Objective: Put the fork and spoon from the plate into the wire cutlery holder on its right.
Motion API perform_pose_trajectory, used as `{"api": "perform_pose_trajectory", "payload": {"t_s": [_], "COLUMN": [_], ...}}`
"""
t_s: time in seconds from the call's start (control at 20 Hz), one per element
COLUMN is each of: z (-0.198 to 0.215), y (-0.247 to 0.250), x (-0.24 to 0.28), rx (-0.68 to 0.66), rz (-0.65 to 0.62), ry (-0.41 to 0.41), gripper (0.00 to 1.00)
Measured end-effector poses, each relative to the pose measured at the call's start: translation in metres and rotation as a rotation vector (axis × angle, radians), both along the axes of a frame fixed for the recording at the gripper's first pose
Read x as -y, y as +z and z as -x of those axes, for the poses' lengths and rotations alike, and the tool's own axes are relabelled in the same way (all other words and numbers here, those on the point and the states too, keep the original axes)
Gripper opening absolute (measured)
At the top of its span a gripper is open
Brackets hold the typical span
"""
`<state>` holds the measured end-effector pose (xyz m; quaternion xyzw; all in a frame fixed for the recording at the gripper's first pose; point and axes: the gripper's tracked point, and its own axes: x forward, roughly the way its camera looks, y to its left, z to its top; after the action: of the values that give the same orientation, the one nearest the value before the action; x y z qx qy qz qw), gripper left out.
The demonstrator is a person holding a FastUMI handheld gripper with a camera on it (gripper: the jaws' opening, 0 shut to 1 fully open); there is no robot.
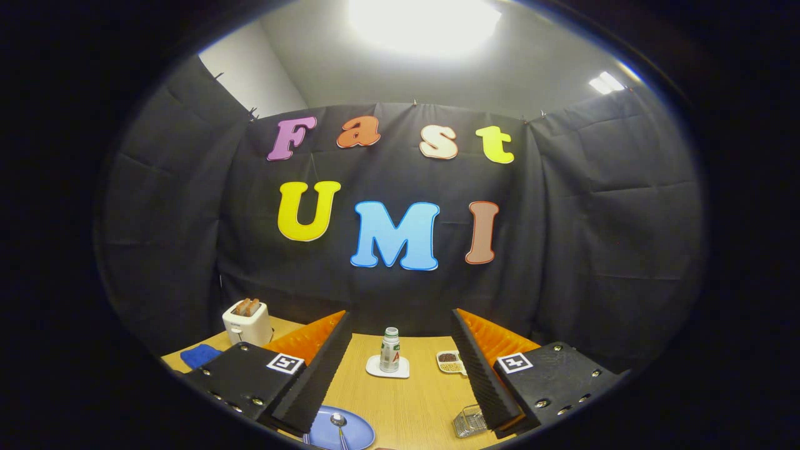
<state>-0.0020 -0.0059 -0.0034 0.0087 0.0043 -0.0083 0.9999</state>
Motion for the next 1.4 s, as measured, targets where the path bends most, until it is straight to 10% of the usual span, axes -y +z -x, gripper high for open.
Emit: {"api": "perform_pose_trajectory", "payload": {"t_s": [0.8,1.4], "z": [-0.008,0.014], "y": [-0.057,-0.166], "x": [-0.024,-0.085], "rx": [-0.189,-0.536], "rz": [0.029,0.204], "ry": [0.078,0.315], "gripper": [0.97,0.95]}}
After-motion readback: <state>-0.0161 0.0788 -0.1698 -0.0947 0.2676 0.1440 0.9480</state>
